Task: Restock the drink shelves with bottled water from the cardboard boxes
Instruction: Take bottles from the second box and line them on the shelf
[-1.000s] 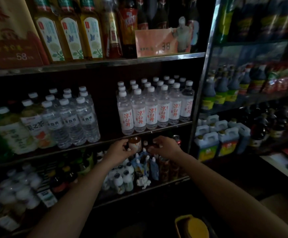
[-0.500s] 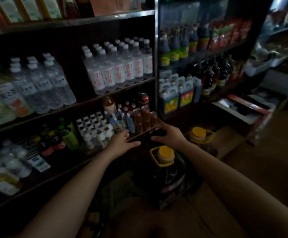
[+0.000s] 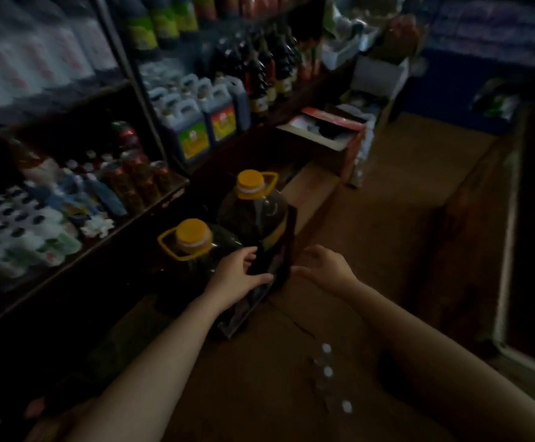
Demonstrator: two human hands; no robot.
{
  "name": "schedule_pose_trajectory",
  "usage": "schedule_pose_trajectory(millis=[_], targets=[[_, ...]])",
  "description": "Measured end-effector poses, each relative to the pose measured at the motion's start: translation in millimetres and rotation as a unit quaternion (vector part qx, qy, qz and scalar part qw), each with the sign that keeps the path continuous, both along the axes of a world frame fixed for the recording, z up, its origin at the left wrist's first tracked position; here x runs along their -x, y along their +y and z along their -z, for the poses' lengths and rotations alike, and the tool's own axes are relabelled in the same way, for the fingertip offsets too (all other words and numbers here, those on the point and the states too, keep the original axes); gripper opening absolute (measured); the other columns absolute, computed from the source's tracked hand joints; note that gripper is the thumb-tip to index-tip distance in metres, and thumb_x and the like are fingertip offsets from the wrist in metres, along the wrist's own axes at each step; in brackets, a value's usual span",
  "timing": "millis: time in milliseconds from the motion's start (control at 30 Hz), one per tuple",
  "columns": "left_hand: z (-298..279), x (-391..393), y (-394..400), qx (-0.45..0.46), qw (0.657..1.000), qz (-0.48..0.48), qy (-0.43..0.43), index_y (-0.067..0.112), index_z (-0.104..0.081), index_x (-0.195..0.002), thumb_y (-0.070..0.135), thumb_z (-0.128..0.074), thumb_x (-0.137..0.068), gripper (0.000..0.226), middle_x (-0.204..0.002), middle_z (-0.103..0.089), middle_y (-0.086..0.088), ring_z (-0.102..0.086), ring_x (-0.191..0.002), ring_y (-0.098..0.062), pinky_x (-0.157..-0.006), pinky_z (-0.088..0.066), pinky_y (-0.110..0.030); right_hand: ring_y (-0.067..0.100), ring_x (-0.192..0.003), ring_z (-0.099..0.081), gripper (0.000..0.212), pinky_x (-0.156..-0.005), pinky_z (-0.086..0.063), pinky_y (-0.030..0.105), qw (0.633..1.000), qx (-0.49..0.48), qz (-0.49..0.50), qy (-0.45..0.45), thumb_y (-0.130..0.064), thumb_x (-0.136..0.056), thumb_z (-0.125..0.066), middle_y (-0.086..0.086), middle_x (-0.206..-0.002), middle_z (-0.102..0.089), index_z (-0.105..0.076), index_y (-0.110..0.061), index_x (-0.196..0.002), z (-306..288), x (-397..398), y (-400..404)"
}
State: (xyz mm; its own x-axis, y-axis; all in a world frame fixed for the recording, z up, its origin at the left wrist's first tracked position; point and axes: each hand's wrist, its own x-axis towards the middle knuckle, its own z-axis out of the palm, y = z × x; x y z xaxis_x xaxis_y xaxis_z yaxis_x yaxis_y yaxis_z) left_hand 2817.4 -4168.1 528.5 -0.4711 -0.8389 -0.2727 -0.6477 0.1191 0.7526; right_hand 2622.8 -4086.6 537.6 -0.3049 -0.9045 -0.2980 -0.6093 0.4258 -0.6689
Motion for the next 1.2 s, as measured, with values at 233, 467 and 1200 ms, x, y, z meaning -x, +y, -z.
schedule_pose_trajectory(millis=[233,467,1200], targets=[[210,85,60,-0.099,0.992,0.079,-0.026,0.022,-0.037,-0.143,0.029,-0.079,-0.075,0.08,-0.14,-0.046,0.002,-0.046,-0.125,-0.014,-0.094,-0.039,-0.023,0.016,-0.115,-0.053,0.063,-0.089,-0.046,0.027,0.99,-0.099,0.096,0.009,-0.046,-0.083,-0.068,0.004,-0.136,-0.051,-0.045,-0.021,-0.137,200,87,89],[421,138,70,-0.129,0.98,0.149,-0.032,0.016,-0.022,-0.149,0.02,-0.072,-0.083,0.083,-0.15,-0.032,-0.005,-0.033,-0.138,-0.02,-0.104,-0.029,-0.021,0.02,-0.123,-0.05,0.063,-0.098,-0.045,0.032,0.986,-0.125,0.105,-0.009,-0.042,-0.086,-0.066,0.005,-0.14,-0.047,-0.041,-0.022,-0.14,399,125,122],[616,197,74,-0.166,0.983,0.051,0.057,0.007,-0.052,-0.128,0.013,-0.071,-0.082,0.05,-0.126,-0.058,-0.01,-0.054,-0.117,-0.021,-0.092,-0.044,-0.03,0.022,-0.124,-0.05,0.06,-0.092,-0.04,0.025,0.983,-0.078,0.152,-0.062,-0.035,-0.091,-0.062,0.007,-0.14,-0.049,-0.038,-0.015,-0.142,587,142,138]])
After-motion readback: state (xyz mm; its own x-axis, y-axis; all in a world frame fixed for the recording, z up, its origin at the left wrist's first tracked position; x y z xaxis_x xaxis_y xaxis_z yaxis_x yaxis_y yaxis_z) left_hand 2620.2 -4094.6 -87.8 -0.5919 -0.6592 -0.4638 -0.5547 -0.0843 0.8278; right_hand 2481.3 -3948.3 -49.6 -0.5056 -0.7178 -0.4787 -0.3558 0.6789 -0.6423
